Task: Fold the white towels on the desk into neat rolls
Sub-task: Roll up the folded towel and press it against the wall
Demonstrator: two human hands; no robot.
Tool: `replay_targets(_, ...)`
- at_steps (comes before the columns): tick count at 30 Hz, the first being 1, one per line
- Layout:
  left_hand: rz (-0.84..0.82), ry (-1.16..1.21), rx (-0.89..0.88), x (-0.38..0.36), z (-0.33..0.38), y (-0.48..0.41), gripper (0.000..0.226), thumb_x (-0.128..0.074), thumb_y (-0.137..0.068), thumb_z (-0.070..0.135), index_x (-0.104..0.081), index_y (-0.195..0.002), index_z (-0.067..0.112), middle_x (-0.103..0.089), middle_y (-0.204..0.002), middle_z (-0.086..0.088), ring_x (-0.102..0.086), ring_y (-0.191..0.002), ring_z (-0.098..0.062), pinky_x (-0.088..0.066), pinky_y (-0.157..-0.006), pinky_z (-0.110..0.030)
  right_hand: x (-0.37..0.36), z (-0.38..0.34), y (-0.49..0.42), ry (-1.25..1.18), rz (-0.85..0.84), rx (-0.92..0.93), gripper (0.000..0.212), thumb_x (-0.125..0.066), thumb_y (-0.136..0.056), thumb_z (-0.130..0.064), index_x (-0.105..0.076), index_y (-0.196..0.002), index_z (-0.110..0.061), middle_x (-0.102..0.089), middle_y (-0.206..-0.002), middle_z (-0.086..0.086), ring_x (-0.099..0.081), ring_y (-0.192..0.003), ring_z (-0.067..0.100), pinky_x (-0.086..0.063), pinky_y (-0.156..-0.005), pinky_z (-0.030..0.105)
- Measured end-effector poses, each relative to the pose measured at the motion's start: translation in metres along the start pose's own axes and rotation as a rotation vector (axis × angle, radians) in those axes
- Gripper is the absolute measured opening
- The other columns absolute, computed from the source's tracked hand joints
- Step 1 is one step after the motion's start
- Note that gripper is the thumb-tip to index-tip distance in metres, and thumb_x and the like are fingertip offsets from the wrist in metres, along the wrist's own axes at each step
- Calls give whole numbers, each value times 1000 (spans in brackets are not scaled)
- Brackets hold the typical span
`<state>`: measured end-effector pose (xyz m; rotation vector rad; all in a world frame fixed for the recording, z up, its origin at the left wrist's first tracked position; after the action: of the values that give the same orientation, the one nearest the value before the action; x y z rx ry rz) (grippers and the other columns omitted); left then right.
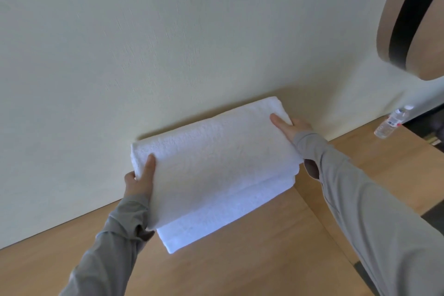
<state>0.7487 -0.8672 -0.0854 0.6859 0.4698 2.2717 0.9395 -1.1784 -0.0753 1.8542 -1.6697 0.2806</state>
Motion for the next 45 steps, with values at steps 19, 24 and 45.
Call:
replay_targets(19, 33, -1163, -1012, -52, 3, 61, 71, 10, -85, 62, 12, -148, 30, 20, -155, 11, 19, -143, -11, 9, -118, -37, -68, -30, 66, 778, -16, 819, 53, -22, -101, -36, -11, -149, -17, -4, -158, -4, 5, -145, 11, 5, -117, 32)
replay_targets(24, -13, -1120, -957, -56, 5, 54, 78, 11, -79, 64, 7, -149, 32, 18, -155, 15, 16, -143, -6, 7, -118, -37, -73, -27, 53, 877, -48, 804, 55, -14, -98, -42, -5, -149, -23, -1, -158, -9, 5, -144, 6, 4, -117, 33)
replay_targets(45, -23, -1068, -867, -11, 3, 28, 64, -12, -92, 58, 12, -147, 38, 20, -156, 11, 16, -144, -10, 5, -118, -36, -33, -20, 44, 949, 0, 721, 55, -16, -100, -37, -3, -150, -18, 3, -158, -4, 5, -144, 8, 1, -118, 31)
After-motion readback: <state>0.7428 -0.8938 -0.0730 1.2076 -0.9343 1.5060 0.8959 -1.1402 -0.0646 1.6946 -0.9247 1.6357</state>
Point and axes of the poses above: each hand's wrist, its own y-axis away from the middle knuckle, its own x-axis out of the back of the hand, z = x × y, the point moved 2 cm from there along -y, towards the middle knuckle
